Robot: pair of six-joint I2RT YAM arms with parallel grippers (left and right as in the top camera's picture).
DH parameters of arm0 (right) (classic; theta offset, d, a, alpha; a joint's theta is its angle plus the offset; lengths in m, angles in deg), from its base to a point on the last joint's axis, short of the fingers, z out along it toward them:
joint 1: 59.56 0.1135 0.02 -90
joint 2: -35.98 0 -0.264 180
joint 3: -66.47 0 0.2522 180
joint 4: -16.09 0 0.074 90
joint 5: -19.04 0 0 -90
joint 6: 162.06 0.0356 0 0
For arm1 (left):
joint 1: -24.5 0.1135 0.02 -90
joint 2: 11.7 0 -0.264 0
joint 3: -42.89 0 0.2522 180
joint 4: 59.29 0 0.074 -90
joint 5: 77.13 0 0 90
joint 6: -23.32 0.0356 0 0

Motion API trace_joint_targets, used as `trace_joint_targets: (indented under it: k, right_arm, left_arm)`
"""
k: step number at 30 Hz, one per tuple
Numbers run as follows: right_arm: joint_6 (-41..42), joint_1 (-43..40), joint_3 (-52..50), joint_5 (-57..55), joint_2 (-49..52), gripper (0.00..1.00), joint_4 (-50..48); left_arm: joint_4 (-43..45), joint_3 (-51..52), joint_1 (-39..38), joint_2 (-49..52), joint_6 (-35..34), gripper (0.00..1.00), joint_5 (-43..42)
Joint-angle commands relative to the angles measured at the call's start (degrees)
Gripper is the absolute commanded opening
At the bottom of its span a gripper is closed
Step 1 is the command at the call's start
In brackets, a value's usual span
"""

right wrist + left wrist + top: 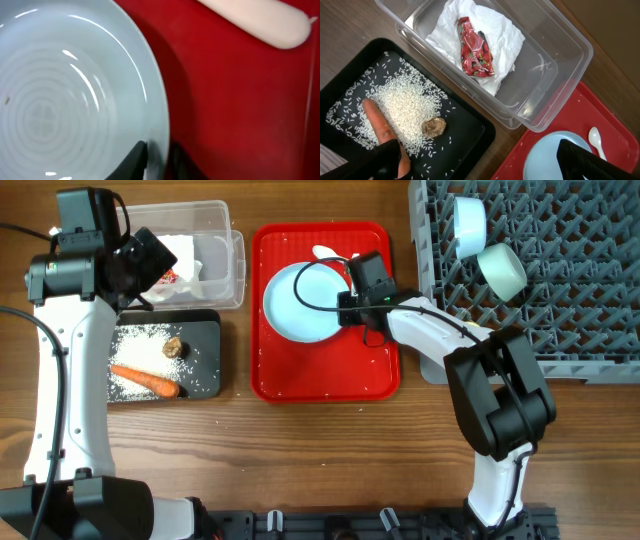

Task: Sort waste into correct bins and load items into the dishwasher rack
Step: 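Grasp the blue plate with the right gripper and stand it in the rack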

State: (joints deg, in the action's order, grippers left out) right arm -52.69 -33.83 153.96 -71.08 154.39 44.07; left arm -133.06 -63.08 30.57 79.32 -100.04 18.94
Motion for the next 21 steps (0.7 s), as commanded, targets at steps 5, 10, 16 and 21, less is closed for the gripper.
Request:
trace_joint_targets:
  k: [5, 10, 16, 21]
  right_arm:
    - [-1.4, 0.0, -0.1, -4.6, 2.8, 0.04, 15.7]
    - [-1.3, -0.2, 0.0, -4.7, -1.6, 0.04, 18.5]
    - [-1.4, -0.3, 0.3, -15.6, -18.1, 0.04, 18.3]
    - [-4.1, -0.3, 0.3, -28.5, -29.6, 0.04, 17.4]
  left_arm:
    - [0.1, 0.0, 0.2, 0.3, -0.5, 1.00, -0.1]
    - [0.1, 0.0, 0.2, 0.3, -0.5, 1.00, -0.1]
    - [0.1, 0.0, 0.2, 0.3, -0.5, 1.00, -0.1]
    - [0.1, 0.0, 0.2, 0.3, -0.5, 1.00, -0.1]
